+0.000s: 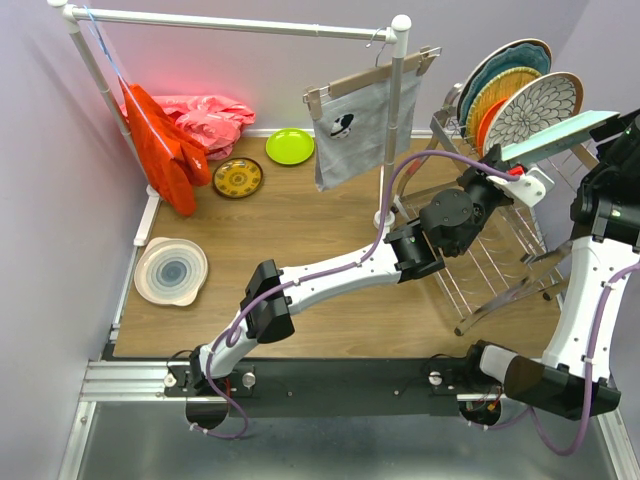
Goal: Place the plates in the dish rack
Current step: Insert the plate into the dish rack
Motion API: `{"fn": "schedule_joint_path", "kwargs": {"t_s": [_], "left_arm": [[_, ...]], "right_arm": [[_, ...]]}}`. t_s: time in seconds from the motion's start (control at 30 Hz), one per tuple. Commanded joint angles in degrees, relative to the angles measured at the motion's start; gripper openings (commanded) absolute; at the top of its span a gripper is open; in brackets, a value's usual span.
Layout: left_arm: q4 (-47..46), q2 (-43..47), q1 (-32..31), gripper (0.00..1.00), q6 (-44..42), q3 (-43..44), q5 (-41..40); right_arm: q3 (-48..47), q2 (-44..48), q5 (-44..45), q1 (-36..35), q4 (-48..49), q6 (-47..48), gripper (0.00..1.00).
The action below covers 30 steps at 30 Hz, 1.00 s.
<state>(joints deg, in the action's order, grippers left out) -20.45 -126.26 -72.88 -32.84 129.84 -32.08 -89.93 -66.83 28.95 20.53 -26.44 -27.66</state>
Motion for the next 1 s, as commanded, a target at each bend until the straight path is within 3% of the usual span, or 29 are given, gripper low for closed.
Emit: {"fn": "schedule_joint_path", "kwargs": {"t_s": [0.0,0.97], "left_arm": [[2.08,-2.06,-2.26,0.2,2.96,0.59,-2.47],[1.64,-2.06,-2.97,0.31,3.05,-0.11,-2.03]], "right_arm": [[-0.07,-1.02,-2.84,0.82,2.0,-2.31,0.81],[1.51,-3.13,-6.8,3.2,2.35,-4.24,0.81]]}}
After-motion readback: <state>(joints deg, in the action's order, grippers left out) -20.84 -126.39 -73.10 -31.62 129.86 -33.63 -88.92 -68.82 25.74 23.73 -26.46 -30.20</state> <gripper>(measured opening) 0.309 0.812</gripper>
